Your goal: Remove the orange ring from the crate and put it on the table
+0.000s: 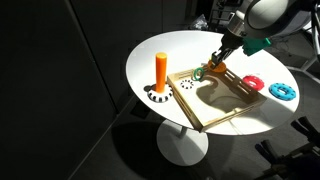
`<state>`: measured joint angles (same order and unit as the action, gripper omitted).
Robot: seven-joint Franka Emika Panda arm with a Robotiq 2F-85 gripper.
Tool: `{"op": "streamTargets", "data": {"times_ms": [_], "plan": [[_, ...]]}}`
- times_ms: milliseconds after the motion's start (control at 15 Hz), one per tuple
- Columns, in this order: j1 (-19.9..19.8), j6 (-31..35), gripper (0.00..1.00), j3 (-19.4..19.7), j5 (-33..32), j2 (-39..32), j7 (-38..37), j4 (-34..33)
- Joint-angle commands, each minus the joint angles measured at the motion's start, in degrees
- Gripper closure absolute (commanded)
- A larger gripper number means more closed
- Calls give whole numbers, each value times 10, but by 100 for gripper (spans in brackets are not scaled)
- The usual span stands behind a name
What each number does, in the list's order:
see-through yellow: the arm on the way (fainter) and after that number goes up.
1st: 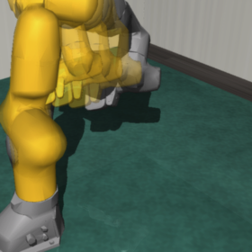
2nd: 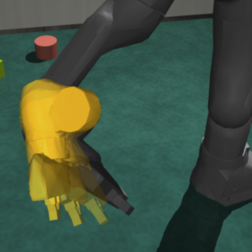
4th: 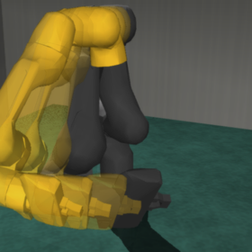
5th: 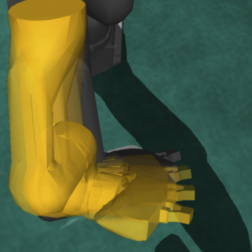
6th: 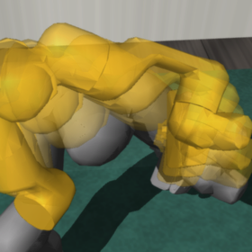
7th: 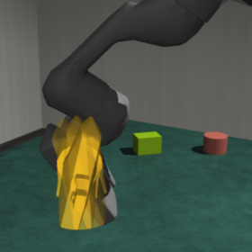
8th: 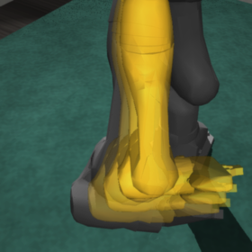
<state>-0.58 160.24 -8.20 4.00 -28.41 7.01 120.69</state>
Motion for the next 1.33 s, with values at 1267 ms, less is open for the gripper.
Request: {"op": "streamTargets", "data": {"times_ms": [1267], "plan": [[15,-59,95,108,-79,125,-56,170]]}}
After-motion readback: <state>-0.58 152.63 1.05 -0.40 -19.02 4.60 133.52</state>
